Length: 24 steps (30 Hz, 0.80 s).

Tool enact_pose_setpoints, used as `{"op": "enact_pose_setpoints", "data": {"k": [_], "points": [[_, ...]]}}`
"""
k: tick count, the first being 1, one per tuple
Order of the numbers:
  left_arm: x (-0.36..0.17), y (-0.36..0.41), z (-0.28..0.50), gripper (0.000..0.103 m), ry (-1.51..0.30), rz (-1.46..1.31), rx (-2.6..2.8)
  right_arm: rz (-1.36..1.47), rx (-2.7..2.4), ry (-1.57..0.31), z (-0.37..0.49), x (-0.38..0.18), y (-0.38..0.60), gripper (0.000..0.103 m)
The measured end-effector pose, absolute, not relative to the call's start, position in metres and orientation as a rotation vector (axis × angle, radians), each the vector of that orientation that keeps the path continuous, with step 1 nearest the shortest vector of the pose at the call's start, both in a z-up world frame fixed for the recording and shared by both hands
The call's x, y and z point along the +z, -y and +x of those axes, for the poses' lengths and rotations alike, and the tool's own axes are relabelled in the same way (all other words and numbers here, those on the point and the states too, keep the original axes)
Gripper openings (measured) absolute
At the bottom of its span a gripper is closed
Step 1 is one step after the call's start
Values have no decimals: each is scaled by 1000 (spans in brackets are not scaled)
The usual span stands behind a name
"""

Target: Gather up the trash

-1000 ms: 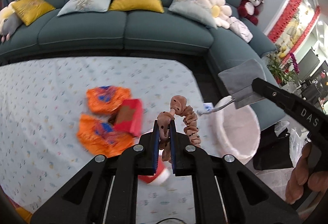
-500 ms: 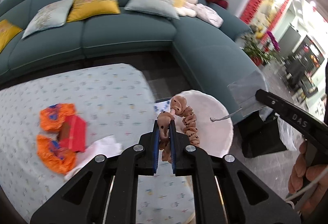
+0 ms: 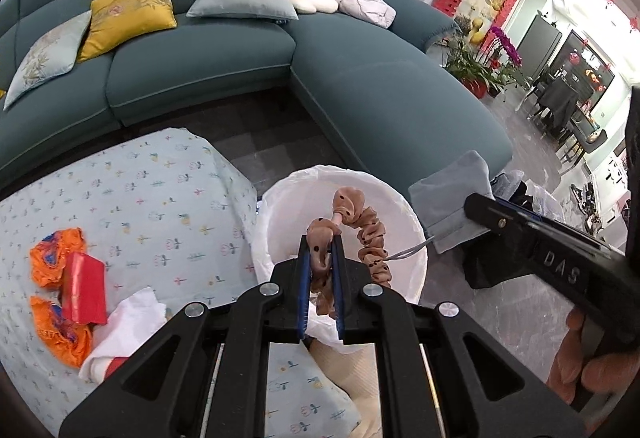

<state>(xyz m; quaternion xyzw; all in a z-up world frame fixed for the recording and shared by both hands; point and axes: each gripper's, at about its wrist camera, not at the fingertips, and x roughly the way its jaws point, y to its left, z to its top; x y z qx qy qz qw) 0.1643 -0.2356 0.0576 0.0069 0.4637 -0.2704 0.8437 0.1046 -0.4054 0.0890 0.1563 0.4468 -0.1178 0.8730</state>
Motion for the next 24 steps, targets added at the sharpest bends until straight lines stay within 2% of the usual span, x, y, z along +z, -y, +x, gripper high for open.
{"op": "enact_pose_setpoints", "data": {"k": [5,9,14,24], "points": [[49,237,169,15,-1002,-3,-547,302,-287,-924,105,87,405,28],[46,236,170,20,-1007,-3,-537,296,-282,-913,106,89,401,33],[46,234,171,25,-1011,-14,-532,299,-276,-903,106,91,400,34],[47,226,173,25,-1016,-27,-513,289,-270,-899,105,95,396,34]]}}
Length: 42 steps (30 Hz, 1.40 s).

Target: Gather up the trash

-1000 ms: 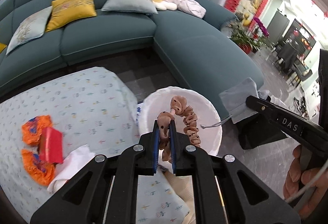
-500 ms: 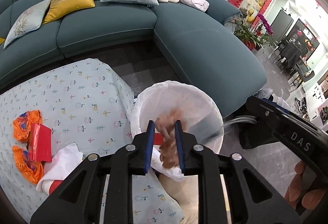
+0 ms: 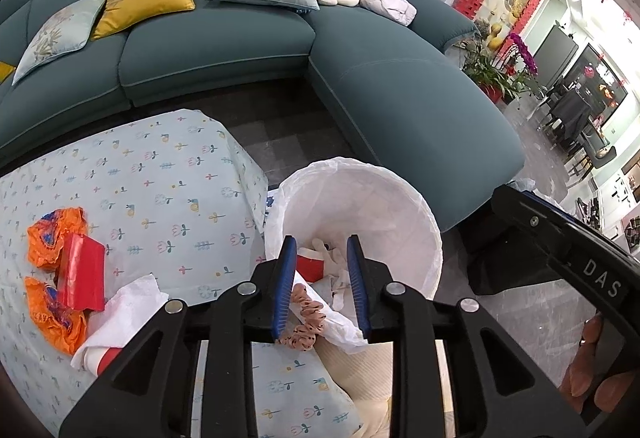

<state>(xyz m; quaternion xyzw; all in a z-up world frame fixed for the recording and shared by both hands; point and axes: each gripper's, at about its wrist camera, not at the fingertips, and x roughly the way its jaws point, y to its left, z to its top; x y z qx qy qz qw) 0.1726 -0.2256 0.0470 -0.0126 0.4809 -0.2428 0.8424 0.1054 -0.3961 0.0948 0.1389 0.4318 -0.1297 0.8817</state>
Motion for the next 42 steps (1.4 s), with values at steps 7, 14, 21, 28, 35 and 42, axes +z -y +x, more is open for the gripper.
{"op": "enact_pose_setpoints", "data": {"k": [7,14,21,28,35,42], "points": [[22,197,164,48,-1057,-58,-477,278,-248,-923,106,90,398,36],[-46,187,157,48,-1190,-54,-424,257,-209,-954,110,79,394,38],[-76,197,134,48,-1205,-71,-446,245,-156,-982,110,67,390,38],[-92,233,134,43,-1206,55,-457,259,-121,-1021,112,53,391,38],[-95,236,134,10,-1205,79,-494,295,-140,-1036,106,40,404,38],[-42,246,141,10,-1122,14,-579,335,-166,-1008,104,41,417,38]]}}
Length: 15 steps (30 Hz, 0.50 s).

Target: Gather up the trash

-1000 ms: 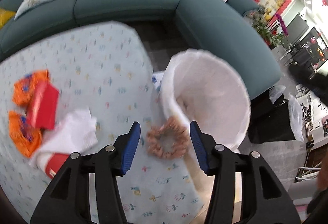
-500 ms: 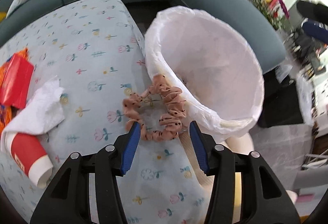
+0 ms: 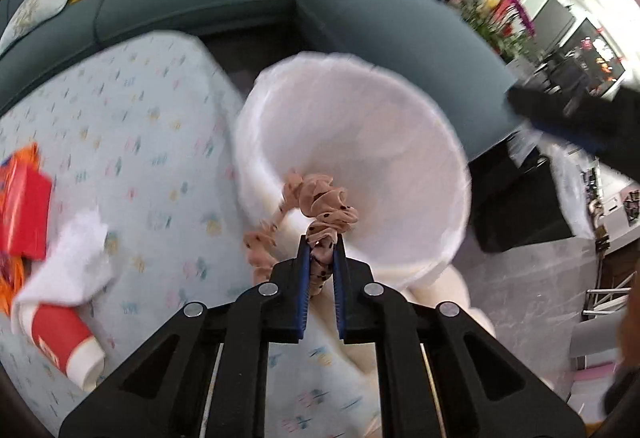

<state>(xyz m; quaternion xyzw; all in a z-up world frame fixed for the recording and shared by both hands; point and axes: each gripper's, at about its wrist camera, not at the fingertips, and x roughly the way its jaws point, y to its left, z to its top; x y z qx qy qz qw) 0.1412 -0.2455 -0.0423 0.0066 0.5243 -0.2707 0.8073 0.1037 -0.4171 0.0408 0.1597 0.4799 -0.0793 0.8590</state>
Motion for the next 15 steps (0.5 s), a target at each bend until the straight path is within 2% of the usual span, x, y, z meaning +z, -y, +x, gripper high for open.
{"op": "enact_pose_setpoints", "data": {"k": [4,7,10,15], "points": [[-25,273,154,12,-1095,0,-636,348,-185,-990,104,44,423,38],[-20,288,160,24,-1081,21,-637,337,-205,-977,103,46,425,39],[-13,288,162,46,-1058,18,-619,333,-218,-960,102,50,427,49],[-2,256,160,49,-1057,-10,-564,304,-209,-948,105,68,421,49]]}}
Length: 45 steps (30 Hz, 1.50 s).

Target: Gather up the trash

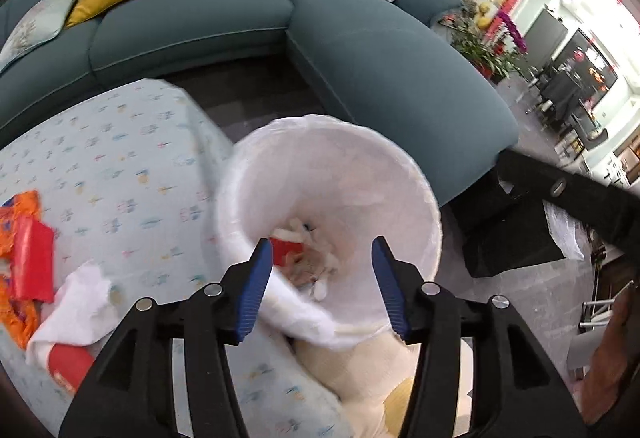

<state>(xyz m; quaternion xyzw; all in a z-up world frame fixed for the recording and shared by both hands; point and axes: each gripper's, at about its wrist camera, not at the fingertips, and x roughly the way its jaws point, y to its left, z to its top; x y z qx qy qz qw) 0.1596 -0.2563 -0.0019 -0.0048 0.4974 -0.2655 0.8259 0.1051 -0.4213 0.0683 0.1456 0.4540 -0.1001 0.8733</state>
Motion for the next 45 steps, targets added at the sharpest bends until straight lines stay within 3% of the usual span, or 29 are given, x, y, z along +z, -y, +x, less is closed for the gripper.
{"op": "enact_pose_setpoints", "data": {"k": [5,12,20,33,45], "points": [[12,195,158,58,-1049,-39,-469,200,-137,-935,114,107,383,51],[29,105,154,60,-1047,-44,-332,126,-31,-925,128,143,300,55],[6,28,136,77,-1112,-111,-211,166,84,-948,128,128,217,56],[-97,5,139,77,-1323,-313,-42,144,108,-1017,141,75,167,56],[-114,6,149,75,-1325,-435,-10,117,121,-1059,149,58,148,56]]}}
